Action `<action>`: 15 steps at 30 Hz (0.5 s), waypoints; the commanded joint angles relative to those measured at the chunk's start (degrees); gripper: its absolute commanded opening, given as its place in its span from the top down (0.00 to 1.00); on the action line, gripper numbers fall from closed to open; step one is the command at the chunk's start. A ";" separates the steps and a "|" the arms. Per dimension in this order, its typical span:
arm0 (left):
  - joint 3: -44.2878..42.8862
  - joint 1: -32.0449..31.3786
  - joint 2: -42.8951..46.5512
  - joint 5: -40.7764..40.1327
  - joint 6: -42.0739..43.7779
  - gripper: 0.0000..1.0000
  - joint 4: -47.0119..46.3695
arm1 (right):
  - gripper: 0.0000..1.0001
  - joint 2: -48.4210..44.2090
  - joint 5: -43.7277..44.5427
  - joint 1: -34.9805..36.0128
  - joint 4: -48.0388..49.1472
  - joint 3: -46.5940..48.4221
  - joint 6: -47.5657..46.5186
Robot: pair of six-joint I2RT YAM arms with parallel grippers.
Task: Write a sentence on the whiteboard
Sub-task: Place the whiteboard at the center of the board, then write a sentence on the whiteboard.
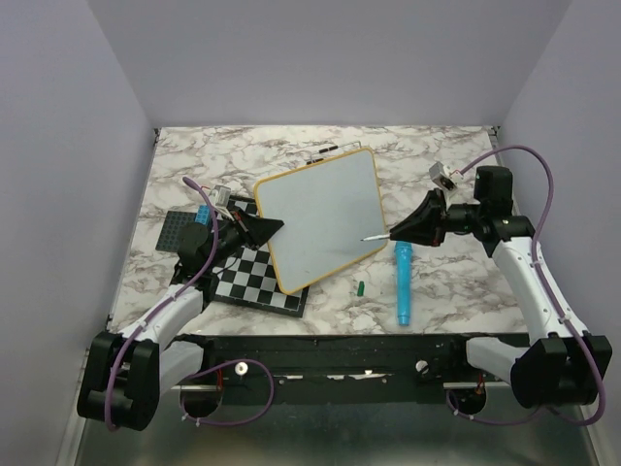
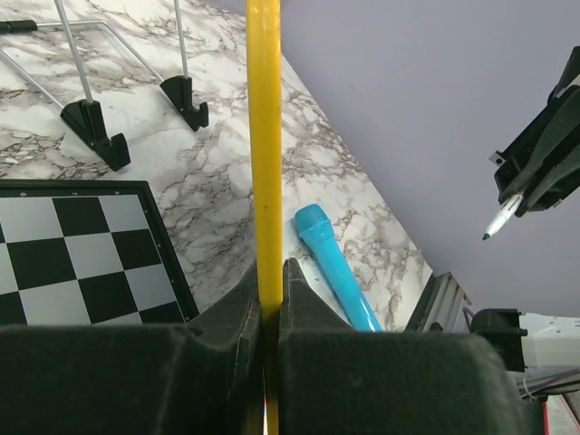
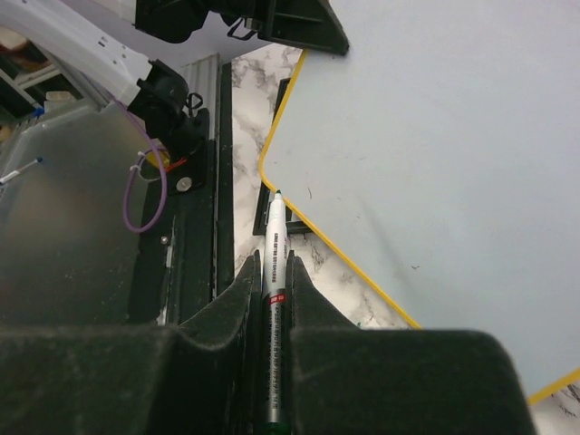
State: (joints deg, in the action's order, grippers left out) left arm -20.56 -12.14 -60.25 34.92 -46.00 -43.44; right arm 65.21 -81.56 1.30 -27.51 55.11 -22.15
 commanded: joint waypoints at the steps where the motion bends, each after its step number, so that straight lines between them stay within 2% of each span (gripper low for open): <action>1: -1.85 -0.86 1.36 -0.73 2.40 1.00 -1.74 | 0.99 0.71 2.28 1.69 -2.02 0.96 -2.72; 15: -2.65 -2.01 2.06 -0.99 3.99 1.00 1.69 | 0.99 0.27 2.55 2.30 -2.02 0.70 -2.98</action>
State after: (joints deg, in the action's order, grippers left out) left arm -21.19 -13.69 -59.99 33.87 -44.07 -40.42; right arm 65.60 -79.70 3.33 -28.84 55.11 -23.70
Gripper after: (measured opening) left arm 0.109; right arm 0.149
